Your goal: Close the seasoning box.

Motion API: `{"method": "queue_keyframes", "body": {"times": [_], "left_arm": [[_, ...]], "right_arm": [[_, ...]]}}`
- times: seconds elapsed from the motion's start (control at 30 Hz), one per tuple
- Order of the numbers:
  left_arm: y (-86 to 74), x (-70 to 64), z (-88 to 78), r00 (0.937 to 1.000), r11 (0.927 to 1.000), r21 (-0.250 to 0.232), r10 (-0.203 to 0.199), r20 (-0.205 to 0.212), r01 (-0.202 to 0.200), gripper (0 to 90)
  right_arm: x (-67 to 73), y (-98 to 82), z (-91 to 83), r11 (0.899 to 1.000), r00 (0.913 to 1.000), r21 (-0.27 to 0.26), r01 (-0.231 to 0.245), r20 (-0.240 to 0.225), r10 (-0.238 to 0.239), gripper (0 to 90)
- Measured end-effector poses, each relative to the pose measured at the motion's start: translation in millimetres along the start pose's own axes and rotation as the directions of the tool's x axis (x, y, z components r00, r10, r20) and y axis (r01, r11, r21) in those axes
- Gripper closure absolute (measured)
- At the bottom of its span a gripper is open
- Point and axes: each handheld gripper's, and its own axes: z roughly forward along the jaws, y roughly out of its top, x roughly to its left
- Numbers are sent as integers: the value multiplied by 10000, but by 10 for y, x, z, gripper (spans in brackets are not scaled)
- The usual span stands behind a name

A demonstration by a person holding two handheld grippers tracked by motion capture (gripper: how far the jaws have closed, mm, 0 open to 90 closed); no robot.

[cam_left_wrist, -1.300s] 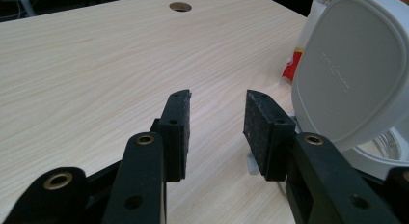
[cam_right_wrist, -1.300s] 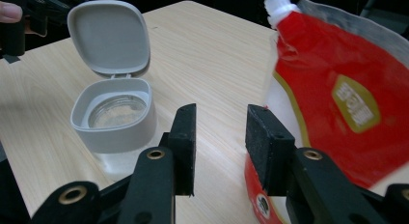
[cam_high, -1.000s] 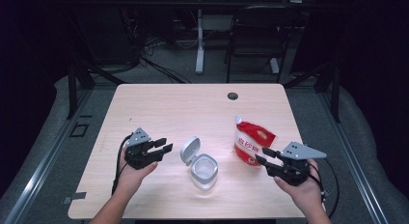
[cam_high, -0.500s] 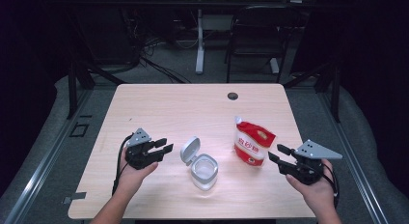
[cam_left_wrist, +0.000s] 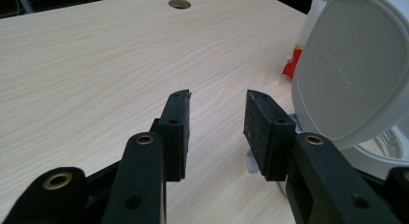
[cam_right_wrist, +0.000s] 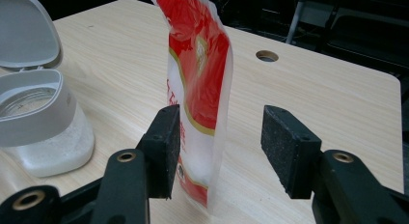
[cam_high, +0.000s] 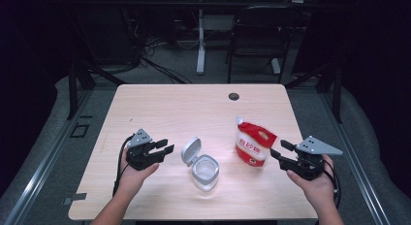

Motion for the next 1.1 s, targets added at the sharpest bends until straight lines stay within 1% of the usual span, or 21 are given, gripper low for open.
{"method": "queue_keyframes", "body": {"times": [0.13, 0.2, 0.27, 0.43, 0.53, 0.57, 0.67, 0.87, 0.9, 1.03, 1.1], "left_arm": [[-2, -2, 4, 10000, 10000, 13, -6, 8, 6, 623], [-2, 0, 2, 10000, 10000, 14, 6, 8, -6, 623], [-2, 2, -1, 10000, 10000, 4, -17, -3, 17, 623], [-2, 7, -4, 10000, 10000, 5, -15, -9, 15, 623], [-1, 11, -5, 10000, 10000, 5, -1, -27, 1, 623], [-1, 11, -5, 10000, 10000, 5, -1, -27, 1, 623], [-1, 13, -5, 10000, 10000, 1, -6, -26, 6, 623], [-1, 16, -9, 10000, 10000, -12, -16, 0, 16, 622], [-1, 18, -12, 10000, 10000, -1, -14, -4, 14, 620], [-2, 23, -13, 10000, 10000, 1, -52, -31, 52, 620], [-2, 25, -13, 10000, 10000, 2, -46, -51, 46, 620]], "right_arm": [[-2, -34, 85, 9999, 10000, 154, 10, -40, -10, 465], [-4, -59, 131, 10000, 10000, 64, 30, 64, -30, 444], [-13, -75, 164, 10000, 10000, 18, -42, 45, 41, 436], [-21, -113, 253, 10000, 10000, -61, -50, -24, 50, 436], [-22, -124, 295, 10000, 10000, -7, 50, -50, -50, 444], [-18, -127, 314, 10000, 10000, -56, 14, -98, -14, 444], [-5, -125, 360, 9999, 9998, -29, 98, -182, -99, 445], [31, -125, 444, 10000, 9998, -27, 82, -204, -83, 450], [40, -124, 454, 10000, 9999, -65, -20, -170, 19, 466], [63, -91, 436, 9993, 9992, -70, -359, -187, 358, 626], [84, -60, 425, 9989, 9988, -37, -462, -151, 461, 678]]}}
